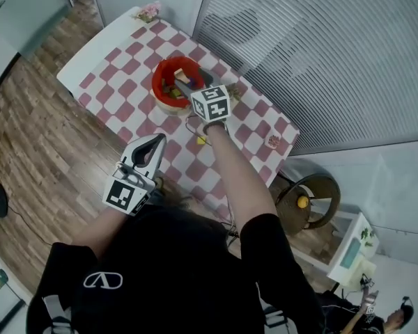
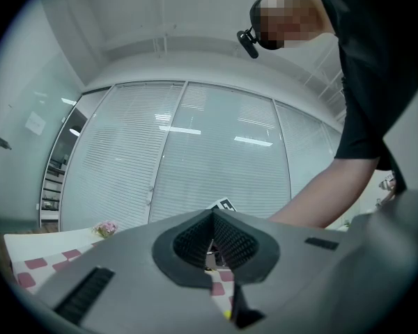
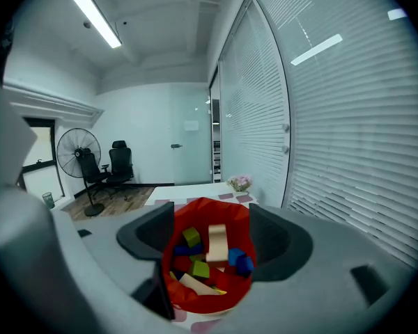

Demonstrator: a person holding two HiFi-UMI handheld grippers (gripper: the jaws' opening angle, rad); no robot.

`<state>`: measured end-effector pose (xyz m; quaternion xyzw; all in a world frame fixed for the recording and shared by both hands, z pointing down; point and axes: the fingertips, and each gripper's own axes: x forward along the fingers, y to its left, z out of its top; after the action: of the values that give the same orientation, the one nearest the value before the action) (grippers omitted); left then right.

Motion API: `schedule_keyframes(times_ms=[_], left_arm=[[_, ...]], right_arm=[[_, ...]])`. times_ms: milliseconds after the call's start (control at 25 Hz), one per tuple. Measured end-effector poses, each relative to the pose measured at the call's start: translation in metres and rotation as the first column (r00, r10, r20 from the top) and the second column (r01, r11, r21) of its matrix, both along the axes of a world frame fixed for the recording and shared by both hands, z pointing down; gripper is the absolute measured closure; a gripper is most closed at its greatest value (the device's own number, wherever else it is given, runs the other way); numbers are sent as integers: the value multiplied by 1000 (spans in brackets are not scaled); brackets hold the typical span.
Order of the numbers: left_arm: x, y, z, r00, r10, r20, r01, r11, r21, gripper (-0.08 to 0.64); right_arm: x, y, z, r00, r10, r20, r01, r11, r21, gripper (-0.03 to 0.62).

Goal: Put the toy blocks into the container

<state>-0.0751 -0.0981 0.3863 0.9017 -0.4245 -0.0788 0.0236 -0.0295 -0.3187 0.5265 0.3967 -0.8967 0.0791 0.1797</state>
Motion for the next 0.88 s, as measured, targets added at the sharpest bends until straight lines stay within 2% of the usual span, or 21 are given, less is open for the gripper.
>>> schedule_keyframes(times_ms=[160, 320, 440, 520, 600, 760, 880], left_arm=[[1, 0, 4, 1000, 4, 1, -4, 1000, -7, 554], [3, -4, -2, 1000, 4, -8, -4, 1000, 1, 554], [4, -2, 17, 999, 30, 32, -29, 999, -39, 554], [7, -6, 7, 1000, 24, 19, -24, 1000, -11, 554], [11, -10, -7, 1000, 19, -7, -19, 1000, 13, 554], [16, -11, -4, 999, 33, 2, -33, 999, 1, 554], [21, -10, -5, 999, 48, -3, -48, 999, 19, 554]], right_arm=[[2, 8, -17, 1000, -9, 10, 9, 999, 48, 286], [12, 29, -50, 999, -10, 50, 3, 991, 132, 315], [25, 52, -77, 995, 7, 103, -28, 979, 204, 312], [36, 69, -91, 992, 20, 126, -50, 969, 241, 307], [47, 85, -101, 990, 33, 138, -69, 961, 266, 312], [68, 113, -111, 987, 59, 150, -101, 952, 290, 325], [79, 134, -117, 983, 79, 163, -126, 944, 305, 333]])
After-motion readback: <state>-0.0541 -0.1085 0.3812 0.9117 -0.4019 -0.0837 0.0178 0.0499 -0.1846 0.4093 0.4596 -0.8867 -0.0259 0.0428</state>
